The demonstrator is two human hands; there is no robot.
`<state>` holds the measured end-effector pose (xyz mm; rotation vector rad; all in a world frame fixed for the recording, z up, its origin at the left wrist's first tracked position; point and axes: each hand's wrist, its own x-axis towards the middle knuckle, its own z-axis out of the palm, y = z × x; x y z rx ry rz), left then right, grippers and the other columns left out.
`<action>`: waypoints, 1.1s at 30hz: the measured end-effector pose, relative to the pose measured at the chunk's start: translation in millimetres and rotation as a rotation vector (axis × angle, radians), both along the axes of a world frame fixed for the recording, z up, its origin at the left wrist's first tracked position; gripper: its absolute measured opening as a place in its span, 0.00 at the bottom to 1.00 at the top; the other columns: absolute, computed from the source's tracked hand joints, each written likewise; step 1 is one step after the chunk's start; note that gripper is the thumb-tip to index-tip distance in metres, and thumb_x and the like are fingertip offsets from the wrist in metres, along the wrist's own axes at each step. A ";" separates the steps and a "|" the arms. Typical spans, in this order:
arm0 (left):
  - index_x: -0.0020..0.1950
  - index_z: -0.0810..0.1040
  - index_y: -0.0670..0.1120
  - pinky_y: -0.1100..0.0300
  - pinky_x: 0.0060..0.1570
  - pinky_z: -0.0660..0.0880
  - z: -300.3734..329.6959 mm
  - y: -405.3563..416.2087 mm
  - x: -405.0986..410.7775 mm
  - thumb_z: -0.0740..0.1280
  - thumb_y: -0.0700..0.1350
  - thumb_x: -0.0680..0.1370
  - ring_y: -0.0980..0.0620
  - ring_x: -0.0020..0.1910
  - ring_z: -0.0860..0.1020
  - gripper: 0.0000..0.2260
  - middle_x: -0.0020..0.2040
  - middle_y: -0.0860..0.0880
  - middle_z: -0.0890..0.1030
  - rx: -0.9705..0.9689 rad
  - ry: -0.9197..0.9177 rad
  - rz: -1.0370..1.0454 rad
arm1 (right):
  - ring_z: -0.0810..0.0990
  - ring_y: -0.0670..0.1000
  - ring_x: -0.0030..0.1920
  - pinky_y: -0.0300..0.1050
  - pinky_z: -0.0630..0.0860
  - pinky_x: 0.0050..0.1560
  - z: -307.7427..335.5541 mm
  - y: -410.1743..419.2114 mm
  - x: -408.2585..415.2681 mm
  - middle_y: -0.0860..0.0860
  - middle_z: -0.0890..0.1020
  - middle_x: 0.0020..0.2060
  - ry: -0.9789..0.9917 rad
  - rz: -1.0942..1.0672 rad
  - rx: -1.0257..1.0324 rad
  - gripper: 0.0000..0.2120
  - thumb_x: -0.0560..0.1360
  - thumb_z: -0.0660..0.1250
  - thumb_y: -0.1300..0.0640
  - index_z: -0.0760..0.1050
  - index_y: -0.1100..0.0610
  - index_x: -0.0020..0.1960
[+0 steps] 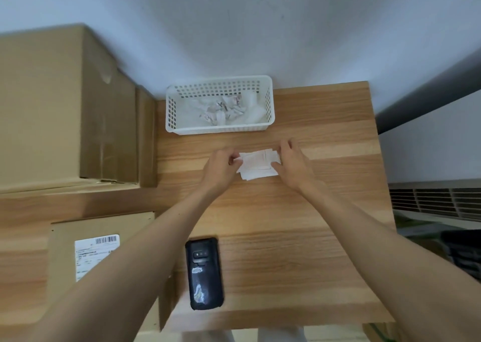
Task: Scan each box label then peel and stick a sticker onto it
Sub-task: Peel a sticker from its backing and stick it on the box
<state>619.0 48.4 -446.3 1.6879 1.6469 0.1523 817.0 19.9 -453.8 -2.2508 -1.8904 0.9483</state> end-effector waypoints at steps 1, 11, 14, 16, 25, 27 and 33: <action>0.50 0.83 0.48 0.54 0.41 0.72 6.8 -0.6 -2.3 0.66 0.44 0.81 0.50 0.46 0.78 0.06 0.45 0.53 0.81 -0.007 -0.026 -0.004 | 0.76 0.60 0.58 0.50 0.71 0.47 5.0 -1.1 1.0 0.57 0.69 0.64 0.024 -0.022 -0.004 0.18 0.79 0.68 0.56 0.67 0.60 0.64; 0.52 0.82 0.45 0.48 0.48 0.76 131.7 -9.9 -28.9 0.66 0.42 0.83 0.45 0.45 0.80 0.05 0.46 0.43 0.84 -0.027 -0.274 -0.015 | 0.76 0.46 0.32 0.38 0.73 0.33 121.8 -42.8 -0.6 0.53 0.84 0.41 0.746 -0.466 0.054 0.04 0.79 0.70 0.58 0.81 0.58 0.50; 0.54 0.82 0.46 0.47 0.49 0.77 169.3 -20.6 -37.3 0.66 0.45 0.83 0.44 0.46 0.81 0.06 0.47 0.43 0.84 0.003 -0.297 -0.047 | 0.74 0.48 0.28 0.40 0.71 0.31 157.6 -60.8 -5.3 0.50 0.83 0.34 0.852 -0.465 0.109 0.04 0.79 0.69 0.60 0.81 0.58 0.45; 0.55 0.82 0.47 0.51 0.48 0.76 190.3 -29.9 -42.3 0.66 0.45 0.82 0.51 0.42 0.80 0.06 0.45 0.45 0.84 0.025 -0.320 -0.070 | 0.73 0.49 0.29 0.40 0.70 0.31 178.9 -72.1 -8.3 0.51 0.83 0.34 0.890 -0.439 0.147 0.05 0.78 0.69 0.62 0.81 0.58 0.44; 0.54 0.83 0.51 0.41 0.57 0.76 236.8 -56.8 -59.5 0.68 0.54 0.76 0.40 0.51 0.81 0.11 0.49 0.42 0.85 0.074 -0.400 -0.071 | 0.72 0.52 0.32 0.43 0.70 0.33 230.4 -105.9 -11.6 0.56 0.85 0.39 0.951 -0.343 0.214 0.06 0.78 0.68 0.64 0.83 0.58 0.45; 0.54 0.83 0.50 0.41 0.57 0.76 237.9 -59.0 -60.2 0.68 0.48 0.80 0.42 0.50 0.82 0.06 0.49 0.43 0.85 0.086 -0.404 -0.080 | 0.72 0.52 0.31 0.42 0.71 0.32 232.7 -111.6 -11.6 0.54 0.85 0.38 0.945 -0.334 0.222 0.06 0.78 0.68 0.63 0.83 0.58 0.44; 0.55 0.82 0.50 0.40 0.55 0.76 238.5 -69.1 -61.1 0.67 0.45 0.82 0.38 0.50 0.80 0.05 0.48 0.39 0.83 0.105 -0.400 -0.117 | 0.72 0.50 0.30 0.42 0.71 0.33 233.3 -125.4 -16.4 0.53 0.85 0.38 0.975 -0.289 0.228 0.03 0.77 0.71 0.62 0.83 0.59 0.45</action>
